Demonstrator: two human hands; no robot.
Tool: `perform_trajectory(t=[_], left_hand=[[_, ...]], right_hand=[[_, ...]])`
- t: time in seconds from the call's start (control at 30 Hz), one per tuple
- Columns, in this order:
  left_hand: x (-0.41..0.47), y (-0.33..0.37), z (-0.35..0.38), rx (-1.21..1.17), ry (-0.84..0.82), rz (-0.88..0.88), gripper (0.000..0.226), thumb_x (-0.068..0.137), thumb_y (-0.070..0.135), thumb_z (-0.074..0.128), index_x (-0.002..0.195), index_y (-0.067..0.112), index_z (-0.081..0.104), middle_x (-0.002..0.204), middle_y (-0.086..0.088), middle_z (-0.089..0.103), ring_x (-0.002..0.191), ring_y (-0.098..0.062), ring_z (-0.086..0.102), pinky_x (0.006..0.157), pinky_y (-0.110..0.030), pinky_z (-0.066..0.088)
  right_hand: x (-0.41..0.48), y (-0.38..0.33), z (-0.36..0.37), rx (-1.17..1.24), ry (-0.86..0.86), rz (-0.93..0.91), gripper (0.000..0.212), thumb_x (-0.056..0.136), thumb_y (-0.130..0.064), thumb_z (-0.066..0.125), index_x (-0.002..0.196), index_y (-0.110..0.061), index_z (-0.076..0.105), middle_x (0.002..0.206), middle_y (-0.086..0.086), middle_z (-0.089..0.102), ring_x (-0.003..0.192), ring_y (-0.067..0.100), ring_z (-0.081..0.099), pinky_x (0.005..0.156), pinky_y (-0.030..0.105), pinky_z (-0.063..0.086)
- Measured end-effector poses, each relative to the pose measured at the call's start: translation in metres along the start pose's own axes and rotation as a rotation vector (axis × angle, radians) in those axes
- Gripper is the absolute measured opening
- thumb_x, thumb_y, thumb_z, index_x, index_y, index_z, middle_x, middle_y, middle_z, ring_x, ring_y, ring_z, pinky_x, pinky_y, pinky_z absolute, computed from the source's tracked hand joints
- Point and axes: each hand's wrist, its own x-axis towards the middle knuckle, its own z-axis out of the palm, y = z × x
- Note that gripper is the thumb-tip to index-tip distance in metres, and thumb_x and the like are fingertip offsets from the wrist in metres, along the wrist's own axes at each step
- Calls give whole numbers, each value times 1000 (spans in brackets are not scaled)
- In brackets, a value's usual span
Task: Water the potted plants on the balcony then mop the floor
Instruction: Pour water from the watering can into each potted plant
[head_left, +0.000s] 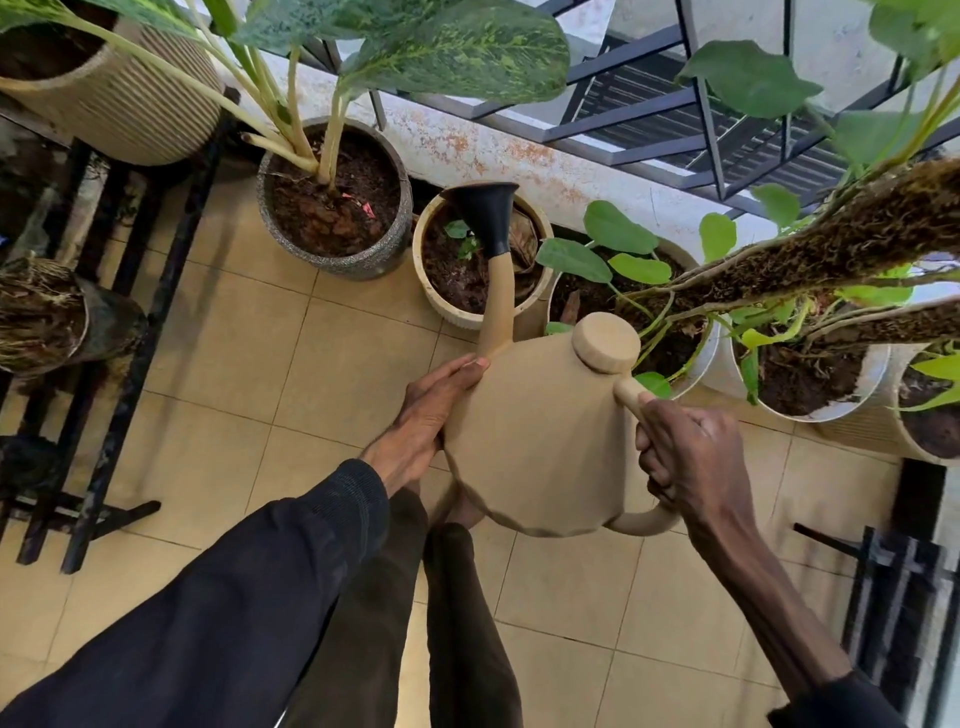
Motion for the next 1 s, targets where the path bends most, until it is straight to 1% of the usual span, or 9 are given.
perform_trajectory(t=[0.1,0.27,0.37,0.47,0.6,0.67,0.73,0.83,1.0], left_hand=[[1,1,-3,-27,-13,38,54,82,42,81,132,29,68,122,2,75,113,-21,70,90,-36,59],[1,7,-3,-38,-38,121,54,82,36,83,133,25,68,122,4,75,109,-11,72,78,-18,59],[-1,12,-3,-27,-39,159,57,79,37,86,133,25,68,128,4,73,110,-7,71,79,-15,57],[-4,14,-2,-10,-34,211,60,75,39,88,131,28,69,131,4,71,115,-7,70,86,-19,58],[-7,15,0,5,-32,275,68,71,42,89,134,27,67,133,1,70,121,-13,67,101,-33,55],[-7,16,-1,5,-44,301,66,75,37,88,136,24,66,133,1,70,122,-13,67,103,-33,54],[-7,16,-2,12,-48,315,61,81,31,85,138,22,64,126,7,74,117,-7,68,97,-26,56],[-7,15,-5,18,-33,348,57,86,25,82,139,18,63,104,26,76,105,9,69,82,-11,55],[-9,18,-19,32,5,392,58,83,31,85,137,22,65,103,31,74,106,13,66,82,-9,54]], right_hand=[[-3,6,3,26,19,-63,44,85,-37,58,54,-6,61,40,4,44,35,15,35,46,22,30],[-7,16,7,100,78,-153,48,77,-49,58,51,-9,58,43,6,46,37,16,36,48,22,29],[-9,26,8,133,98,-198,51,81,-47,58,52,-6,57,44,4,46,38,14,35,51,24,30],[-10,37,8,166,100,-215,51,83,-45,57,53,-4,54,42,-3,42,38,12,32,53,26,29],[-13,48,9,173,116,-264,54,88,-42,56,54,0,51,42,0,38,41,15,30,51,32,27],[-14,51,10,185,124,-281,50,89,-39,55,53,-4,50,42,-2,37,40,15,28,50,32,26],[-13,54,11,185,128,-289,48,89,-38,54,56,-4,51,42,-3,37,42,15,29,48,34,25],[-13,55,15,176,133,-296,46,89,-37,54,59,-2,53,42,-3,37,43,15,30,46,38,25],[-17,50,27,181,128,-332,44,90,-34,52,59,-4,56,41,-2,39,39,16,31,46,33,27]])
